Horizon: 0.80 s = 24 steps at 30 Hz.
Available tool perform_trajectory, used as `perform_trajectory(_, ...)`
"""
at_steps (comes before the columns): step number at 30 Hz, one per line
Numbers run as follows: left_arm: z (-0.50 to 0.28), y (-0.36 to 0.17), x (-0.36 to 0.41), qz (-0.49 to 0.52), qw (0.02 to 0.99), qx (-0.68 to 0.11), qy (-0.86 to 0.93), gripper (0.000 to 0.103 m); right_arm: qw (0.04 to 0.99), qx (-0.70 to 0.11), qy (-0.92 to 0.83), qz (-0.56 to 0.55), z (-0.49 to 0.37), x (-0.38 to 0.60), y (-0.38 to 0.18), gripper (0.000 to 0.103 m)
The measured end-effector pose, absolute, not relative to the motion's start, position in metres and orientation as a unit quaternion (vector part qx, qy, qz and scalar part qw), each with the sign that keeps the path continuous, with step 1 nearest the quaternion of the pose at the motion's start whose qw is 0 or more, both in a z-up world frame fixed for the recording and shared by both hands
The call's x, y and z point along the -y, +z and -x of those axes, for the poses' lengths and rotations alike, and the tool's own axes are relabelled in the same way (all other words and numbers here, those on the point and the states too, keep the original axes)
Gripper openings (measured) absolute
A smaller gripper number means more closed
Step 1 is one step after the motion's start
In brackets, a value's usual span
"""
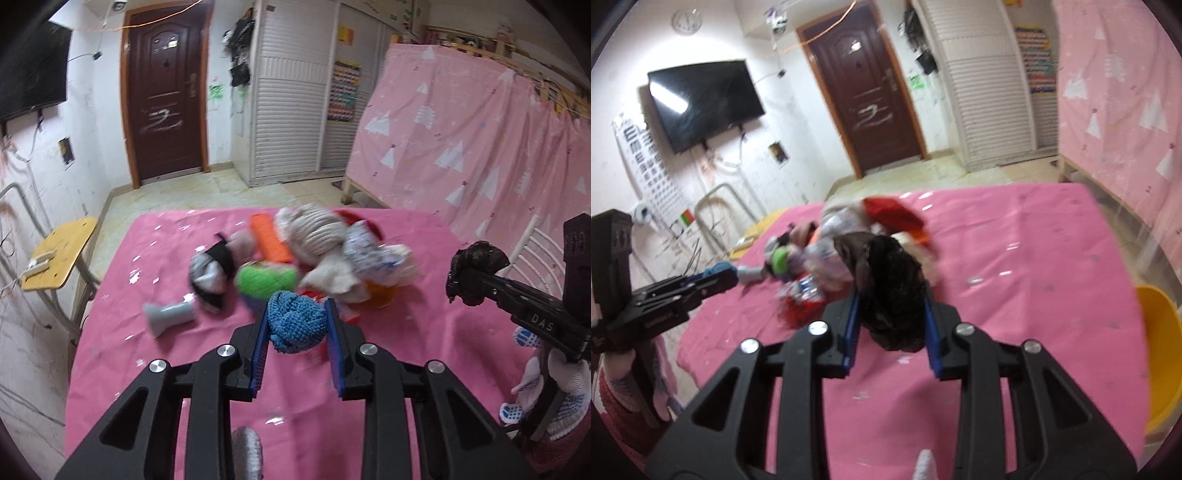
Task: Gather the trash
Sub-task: 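Carry both items to the yellow bucket while the right tool releases the black bag inside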
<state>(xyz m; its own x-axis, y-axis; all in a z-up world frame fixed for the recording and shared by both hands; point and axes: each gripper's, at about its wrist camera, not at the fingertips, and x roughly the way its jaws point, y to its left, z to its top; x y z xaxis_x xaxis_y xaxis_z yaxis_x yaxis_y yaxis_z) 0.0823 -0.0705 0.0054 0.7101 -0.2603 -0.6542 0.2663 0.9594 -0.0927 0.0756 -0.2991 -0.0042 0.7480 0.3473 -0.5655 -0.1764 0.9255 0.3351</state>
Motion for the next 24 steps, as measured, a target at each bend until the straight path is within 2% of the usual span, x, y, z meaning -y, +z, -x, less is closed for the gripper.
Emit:
perform_trajectory(10, -0.093, 0.030, 0.175, -0.011, 0.913, -0.336, -0.230, 0.021, 0.947, -0.278, 0.009, -0.160, -0.045, 0.414, 0.002, 0.029)
perform_trajectory(19, -0.101, 0.034, 0.276, -0.030, 0.897, -0.337, -0.284, 0.021, 0.943, -0.275, -0.089, -0.163, -0.039, 0.483, -0.018, 0.029)
perform_trajectory(22, -0.099, 0.035, 0.303, -0.037, 0.891, -0.339, -0.300, 0.021, 0.936, -0.294, -0.096, -0.167, -0.043, 0.499, -0.035, 0.031)
perform_trajectory(24, -0.100, 0.034, 0.325, -0.042, 0.887, -0.338, -0.312, 0.021, 0.933, -0.302, -0.105, -0.167, -0.046, 0.503, -0.042, 0.038)
